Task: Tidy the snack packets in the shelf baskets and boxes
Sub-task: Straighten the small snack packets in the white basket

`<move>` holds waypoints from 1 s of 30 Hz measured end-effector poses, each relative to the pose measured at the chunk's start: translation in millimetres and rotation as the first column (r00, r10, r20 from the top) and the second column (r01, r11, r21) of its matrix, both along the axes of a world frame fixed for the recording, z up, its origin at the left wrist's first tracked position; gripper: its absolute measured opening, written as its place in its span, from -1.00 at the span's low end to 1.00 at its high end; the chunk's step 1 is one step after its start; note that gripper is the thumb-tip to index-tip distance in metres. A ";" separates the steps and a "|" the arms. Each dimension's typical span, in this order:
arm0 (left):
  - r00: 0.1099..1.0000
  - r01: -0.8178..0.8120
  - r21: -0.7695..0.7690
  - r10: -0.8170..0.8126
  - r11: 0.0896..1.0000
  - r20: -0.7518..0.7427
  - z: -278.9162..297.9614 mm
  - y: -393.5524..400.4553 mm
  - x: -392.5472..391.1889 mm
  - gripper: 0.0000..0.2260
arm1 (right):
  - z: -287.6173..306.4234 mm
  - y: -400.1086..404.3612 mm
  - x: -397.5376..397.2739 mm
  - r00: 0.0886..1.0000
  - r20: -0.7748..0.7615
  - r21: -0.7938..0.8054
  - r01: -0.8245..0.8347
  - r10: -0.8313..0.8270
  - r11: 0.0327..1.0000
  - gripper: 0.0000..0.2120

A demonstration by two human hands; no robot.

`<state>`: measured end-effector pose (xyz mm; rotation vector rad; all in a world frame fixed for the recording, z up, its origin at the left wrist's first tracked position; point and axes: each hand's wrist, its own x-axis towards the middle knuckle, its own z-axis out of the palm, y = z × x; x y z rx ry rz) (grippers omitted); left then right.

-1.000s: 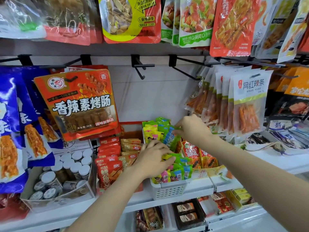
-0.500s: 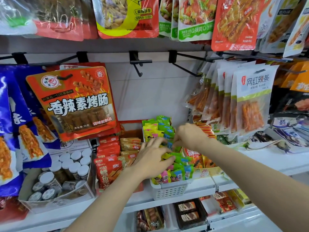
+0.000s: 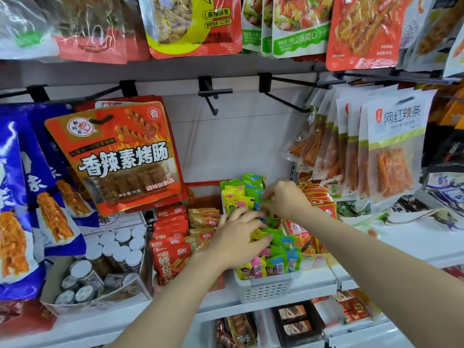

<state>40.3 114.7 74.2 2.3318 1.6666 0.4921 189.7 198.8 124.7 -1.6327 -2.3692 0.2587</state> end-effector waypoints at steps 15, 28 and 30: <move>0.996 -0.069 -0.070 0.073 0.995 0.046 8.0 1.5 4.7 -0.60 | 72.7 -33.1 74.9 0.873 -0.488 0.304 0.179 -0.008 0.936 -0.89; 0.676 -0.009 -0.242 0.184 0.970 0.714 50.2 5.3 19.4 -0.64 | 97.4 -36.9 102.2 0.667 -0.735 0.028 0.213 -0.125 0.977 -0.93; 0.613 0.025 -0.269 0.198 0.963 0.765 48.2 1.1 21.7 -0.68 | 97.5 -32.6 96.1 0.669 -0.735 0.007 0.178 -0.116 0.984 -0.87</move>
